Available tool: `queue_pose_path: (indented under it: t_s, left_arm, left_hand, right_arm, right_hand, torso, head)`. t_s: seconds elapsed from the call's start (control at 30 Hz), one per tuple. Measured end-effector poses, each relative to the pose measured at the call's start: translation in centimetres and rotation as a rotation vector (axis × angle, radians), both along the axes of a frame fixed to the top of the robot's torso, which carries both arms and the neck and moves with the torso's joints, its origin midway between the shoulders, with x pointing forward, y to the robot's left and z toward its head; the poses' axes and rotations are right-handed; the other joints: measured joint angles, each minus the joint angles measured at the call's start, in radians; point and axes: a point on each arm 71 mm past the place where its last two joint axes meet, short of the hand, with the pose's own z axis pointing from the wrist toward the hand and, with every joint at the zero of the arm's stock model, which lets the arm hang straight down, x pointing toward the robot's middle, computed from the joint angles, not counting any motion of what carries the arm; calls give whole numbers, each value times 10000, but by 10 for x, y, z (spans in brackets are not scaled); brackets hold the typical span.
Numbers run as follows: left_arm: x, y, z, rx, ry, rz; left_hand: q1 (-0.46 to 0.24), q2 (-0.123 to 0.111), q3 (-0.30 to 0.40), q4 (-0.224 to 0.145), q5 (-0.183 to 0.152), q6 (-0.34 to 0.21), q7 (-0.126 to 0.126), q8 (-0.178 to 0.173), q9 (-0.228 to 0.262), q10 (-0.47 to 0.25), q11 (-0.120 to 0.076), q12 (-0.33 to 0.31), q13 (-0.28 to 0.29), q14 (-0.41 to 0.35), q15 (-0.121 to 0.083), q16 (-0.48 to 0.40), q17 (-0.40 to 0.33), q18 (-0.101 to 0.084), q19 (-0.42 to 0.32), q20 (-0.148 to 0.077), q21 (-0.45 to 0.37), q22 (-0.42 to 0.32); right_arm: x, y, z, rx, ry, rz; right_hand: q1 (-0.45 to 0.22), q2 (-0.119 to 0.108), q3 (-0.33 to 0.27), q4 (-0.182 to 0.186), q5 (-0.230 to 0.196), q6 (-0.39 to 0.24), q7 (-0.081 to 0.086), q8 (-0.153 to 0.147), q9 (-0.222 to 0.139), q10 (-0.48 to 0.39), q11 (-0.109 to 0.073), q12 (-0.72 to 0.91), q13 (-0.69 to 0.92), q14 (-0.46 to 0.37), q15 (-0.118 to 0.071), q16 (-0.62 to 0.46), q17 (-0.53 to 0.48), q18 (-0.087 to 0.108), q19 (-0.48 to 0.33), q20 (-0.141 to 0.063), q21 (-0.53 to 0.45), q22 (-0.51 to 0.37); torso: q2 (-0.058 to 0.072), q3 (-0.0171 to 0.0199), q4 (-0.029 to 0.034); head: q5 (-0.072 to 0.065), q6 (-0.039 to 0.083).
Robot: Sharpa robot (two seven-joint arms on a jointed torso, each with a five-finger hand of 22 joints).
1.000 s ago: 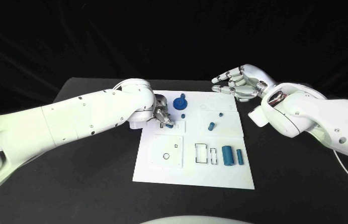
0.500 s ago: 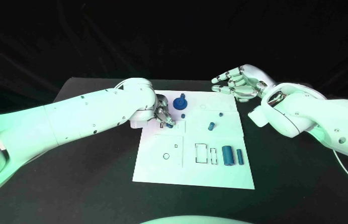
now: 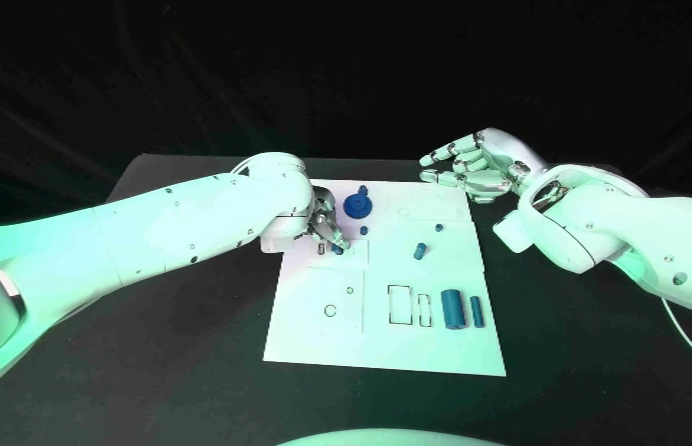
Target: Assemble the parts on the task board
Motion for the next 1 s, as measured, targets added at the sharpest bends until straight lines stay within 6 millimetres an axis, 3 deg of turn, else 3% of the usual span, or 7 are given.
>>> queue_pose_path:
  t_s: [0.3, 0.67, 0.77, 0.87, 1.0]
  left_arm:
    - [0, -3, -3, 101, 116, -118]
    - [2, -4, -4, 192, 132, -131]
    - [2, -3, -4, 183, 122, -111]
    - [2, -1, -5, 129, 89, -78]
    - [0, 1, -5, 36, 35, -32]
  left_hand:
    - [-550, -6, -419, 303, 8, 230, -123, 31, 43, 15, 12, 58, -89, 4, -74, 0, -1, 1, 0, 0, 0, 0]
    - [-1041, -13, -1459, 759, 9, 328, -109, 163, 114, 14, 13, -9, -237, 4, -74, 0, -3, 1, 1, -72, -1, 0]
    - [-1540, 17, -2092, 956, -43, 433, -188, 164, 127, 50, -23, -45, -263, 25, -96, 0, -3, 0, 1, -71, 0, 0]
    - [-2260, 18, -2998, 1017, -352, 515, -195, 160, 128, 138, -110, -46, -236, 0, -149, 0, -3, 1, 5, -76, 38, 3]
    - [-2372, 113, -3604, 1024, -409, 515, -196, 155, 127, 139, -111, -46, -232, 0, -149, 0, -4, 2, 1, -144, 38, 8]
  right_arm:
    - [0, -1, 0, -18, 33, -12]
    - [0, -2, -1, -58, 97, -29]
    - [0, -3, -1, -67, 114, -21]
    - [0, -3, -1, -76, 131, -6]
    - [0, -3, -2, -90, 155, 17]
  right_hand:
    - [-106, 106, -69, 69, 81, 0, 0, 0, 10, 0, 0, 0, -16, 0, 0, -38, 8, 0, -37, -37, -37, -37]
    - [-105, 105, -72, 72, 139, 0, 0, 0, 9, 0, 0, -14, -39, 0, 0, -38, 7, 0, -74, 0, -81, -96]
    - [-105, 105, -96, 95, 139, 0, 0, 0, 9, 0, 0, -42, -50, 0, 0, -77, 6, -1, -74, 0, -81, -139]
    - [-105, 105, -147, 44, 182, 0, 0, 0, 9, 0, 0, -42, -50, 0, 0, -77, 6, -1, -74, 0, -118, -155]
    - [-105, 105, -153, 39, 196, 0, 0, 0, 8, 0, 0, -42, -68, 0, 0, -77, 5, -1, -110, -37, -118, -172]
  torso:
    - [-1, -6, 4]
    - [-2, -13, 5]
    - [-2, -12, 6]
    - [-2, -14, 5]
    - [-1, -16, 5]
  head:
    - [-30, -8]
    - [-53, -2]
    - [-55, -6]
    - [-57, -6]
    - [-67, 6]
